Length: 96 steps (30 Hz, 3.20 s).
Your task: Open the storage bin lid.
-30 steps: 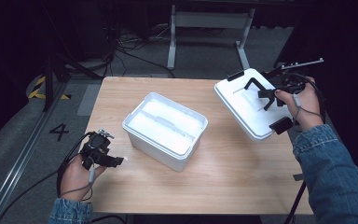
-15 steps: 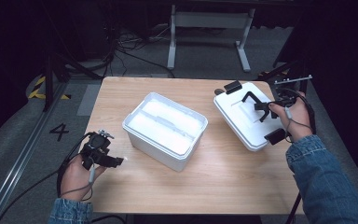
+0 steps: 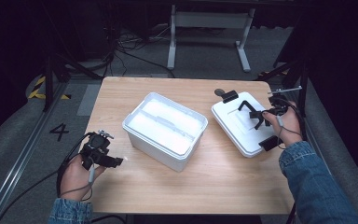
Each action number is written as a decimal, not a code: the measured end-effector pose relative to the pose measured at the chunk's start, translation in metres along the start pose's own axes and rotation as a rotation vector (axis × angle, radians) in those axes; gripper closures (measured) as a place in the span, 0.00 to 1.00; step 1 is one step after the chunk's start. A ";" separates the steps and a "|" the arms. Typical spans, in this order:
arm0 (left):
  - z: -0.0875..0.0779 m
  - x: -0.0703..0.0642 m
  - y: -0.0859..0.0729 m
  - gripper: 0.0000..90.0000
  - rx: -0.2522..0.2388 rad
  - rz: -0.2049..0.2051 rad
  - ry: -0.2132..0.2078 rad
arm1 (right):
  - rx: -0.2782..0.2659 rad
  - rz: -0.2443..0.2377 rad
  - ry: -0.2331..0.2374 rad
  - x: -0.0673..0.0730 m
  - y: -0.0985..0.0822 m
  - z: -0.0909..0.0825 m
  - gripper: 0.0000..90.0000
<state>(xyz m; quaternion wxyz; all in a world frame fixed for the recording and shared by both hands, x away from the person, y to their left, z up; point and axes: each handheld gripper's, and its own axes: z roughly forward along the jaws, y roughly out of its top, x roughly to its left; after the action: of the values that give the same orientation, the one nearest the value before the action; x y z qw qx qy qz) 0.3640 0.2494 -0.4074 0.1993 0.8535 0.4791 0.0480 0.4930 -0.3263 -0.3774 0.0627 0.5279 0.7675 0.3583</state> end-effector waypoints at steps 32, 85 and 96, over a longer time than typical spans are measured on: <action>0.003 0.002 -0.001 0.32 0.012 -0.009 -0.001 | 0.002 0.023 0.018 -0.011 -0.029 0.042 0.94; 0.003 -0.006 -0.001 0.32 0.024 0.011 -0.006 | -0.114 -0.219 0.006 0.040 -0.084 -0.077 0.52; 0.003 -0.005 0.000 0.32 0.030 0.010 -0.008 | -0.076 -0.199 0.005 0.029 -0.124 -0.080 0.52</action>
<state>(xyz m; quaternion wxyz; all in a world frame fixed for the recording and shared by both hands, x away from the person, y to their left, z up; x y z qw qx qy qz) 0.3626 0.2439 -0.4098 0.1880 0.8589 0.4749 0.0385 0.3473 -0.3635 -0.3871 0.1161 0.4453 0.8022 0.3803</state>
